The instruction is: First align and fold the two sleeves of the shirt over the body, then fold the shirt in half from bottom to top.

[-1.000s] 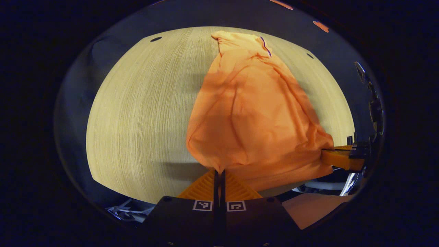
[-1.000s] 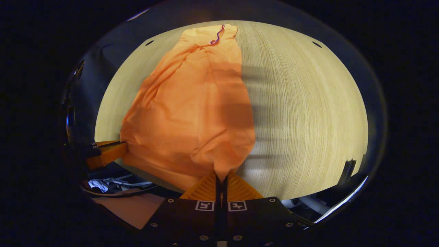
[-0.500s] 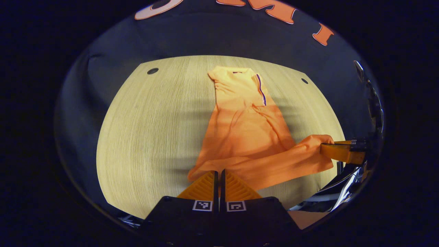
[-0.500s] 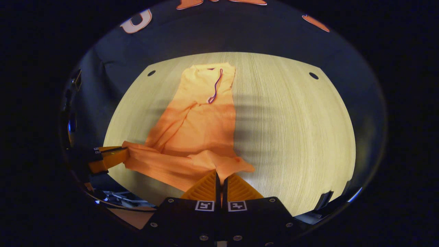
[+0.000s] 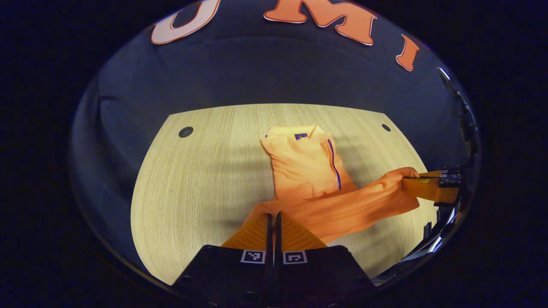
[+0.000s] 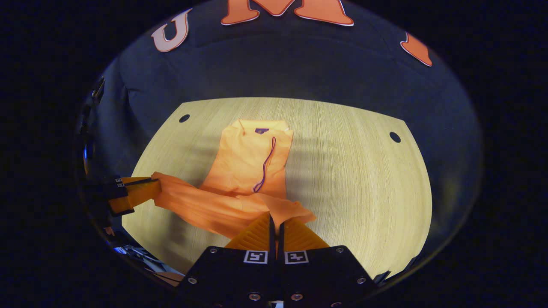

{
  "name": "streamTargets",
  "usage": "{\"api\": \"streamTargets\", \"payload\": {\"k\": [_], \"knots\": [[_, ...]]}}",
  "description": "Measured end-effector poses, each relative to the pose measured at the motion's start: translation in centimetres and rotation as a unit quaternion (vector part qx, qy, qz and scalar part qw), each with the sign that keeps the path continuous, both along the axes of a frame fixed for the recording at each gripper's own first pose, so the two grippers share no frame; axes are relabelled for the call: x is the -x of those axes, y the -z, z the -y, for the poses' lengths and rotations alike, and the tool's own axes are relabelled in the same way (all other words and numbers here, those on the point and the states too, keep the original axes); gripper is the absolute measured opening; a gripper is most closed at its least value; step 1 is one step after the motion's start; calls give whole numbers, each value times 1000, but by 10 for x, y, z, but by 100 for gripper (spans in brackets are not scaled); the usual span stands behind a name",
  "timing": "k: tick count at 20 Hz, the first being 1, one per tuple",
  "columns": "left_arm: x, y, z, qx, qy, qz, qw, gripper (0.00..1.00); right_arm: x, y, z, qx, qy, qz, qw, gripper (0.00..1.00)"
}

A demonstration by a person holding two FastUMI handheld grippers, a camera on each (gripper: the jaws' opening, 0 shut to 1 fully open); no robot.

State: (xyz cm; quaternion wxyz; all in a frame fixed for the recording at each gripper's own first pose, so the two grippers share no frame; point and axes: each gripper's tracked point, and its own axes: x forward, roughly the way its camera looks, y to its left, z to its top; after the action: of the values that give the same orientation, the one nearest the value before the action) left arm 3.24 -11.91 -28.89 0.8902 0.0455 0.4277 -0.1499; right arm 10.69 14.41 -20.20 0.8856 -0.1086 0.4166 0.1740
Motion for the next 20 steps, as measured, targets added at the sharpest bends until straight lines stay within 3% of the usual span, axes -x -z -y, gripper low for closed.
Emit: {"api": "streamTargets", "payload": {"k": [6, 11, 17, 20], "knots": [[-87, -7, 7, -3, -16, 28, 999, 1, -78, -8, -26, -35, 18, 13, 999, 0], [-145, 7, 21, 13, -23, 31, 999, 1, -138, 19, -28, -37, 48, 14, 998, 0], [-185, 44, 19, -38, -16, 16, 999, 1, -168, 58, -41, -47, 49, -6, 998, 0], [-190, 57, 21, -39, -17, 19, 999, 2, -179, 72, -39, -38, 62, -7, 997, 1]]}}
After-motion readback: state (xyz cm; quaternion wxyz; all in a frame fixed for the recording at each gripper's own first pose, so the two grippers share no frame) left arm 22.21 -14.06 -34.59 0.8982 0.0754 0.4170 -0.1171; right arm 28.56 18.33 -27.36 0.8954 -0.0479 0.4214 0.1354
